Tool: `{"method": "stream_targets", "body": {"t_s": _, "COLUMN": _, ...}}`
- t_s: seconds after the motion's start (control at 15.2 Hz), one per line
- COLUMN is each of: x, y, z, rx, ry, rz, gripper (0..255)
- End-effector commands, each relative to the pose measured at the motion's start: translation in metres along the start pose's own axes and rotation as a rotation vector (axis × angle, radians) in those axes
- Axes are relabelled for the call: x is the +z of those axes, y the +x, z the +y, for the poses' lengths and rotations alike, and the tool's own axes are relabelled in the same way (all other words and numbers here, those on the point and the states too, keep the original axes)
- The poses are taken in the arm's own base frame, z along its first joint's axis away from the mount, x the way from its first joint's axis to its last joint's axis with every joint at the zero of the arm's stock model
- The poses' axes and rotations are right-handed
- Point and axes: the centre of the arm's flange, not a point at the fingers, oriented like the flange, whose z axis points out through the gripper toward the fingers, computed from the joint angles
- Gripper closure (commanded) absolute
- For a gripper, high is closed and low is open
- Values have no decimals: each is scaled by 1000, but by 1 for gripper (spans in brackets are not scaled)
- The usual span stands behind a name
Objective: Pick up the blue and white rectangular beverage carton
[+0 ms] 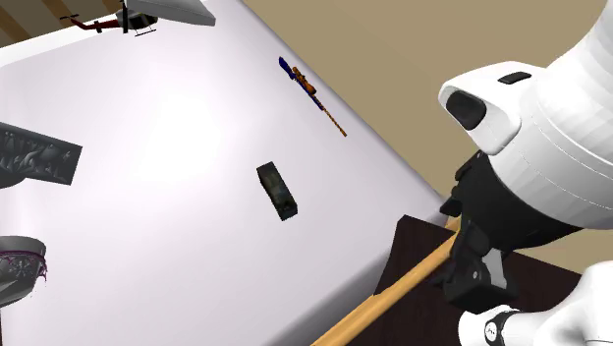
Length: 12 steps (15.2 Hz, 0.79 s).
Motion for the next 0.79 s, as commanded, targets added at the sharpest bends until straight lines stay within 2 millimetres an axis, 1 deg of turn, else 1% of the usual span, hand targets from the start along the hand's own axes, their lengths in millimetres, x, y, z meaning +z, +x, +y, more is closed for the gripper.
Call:
{"method": "stream_targets", "body": {"t_s": 0.0, "x": 0, "y": 0, "z": 0, "rx": 0, "ry": 0, "rz": 0, "gripper": 0}}
{"method": "stream_targets", "body": {"t_s": 0.73, "x": 93, "y": 105, "z": 30, "rx": 143, "ry": -6, "rz": 17, "gripper": 0}}
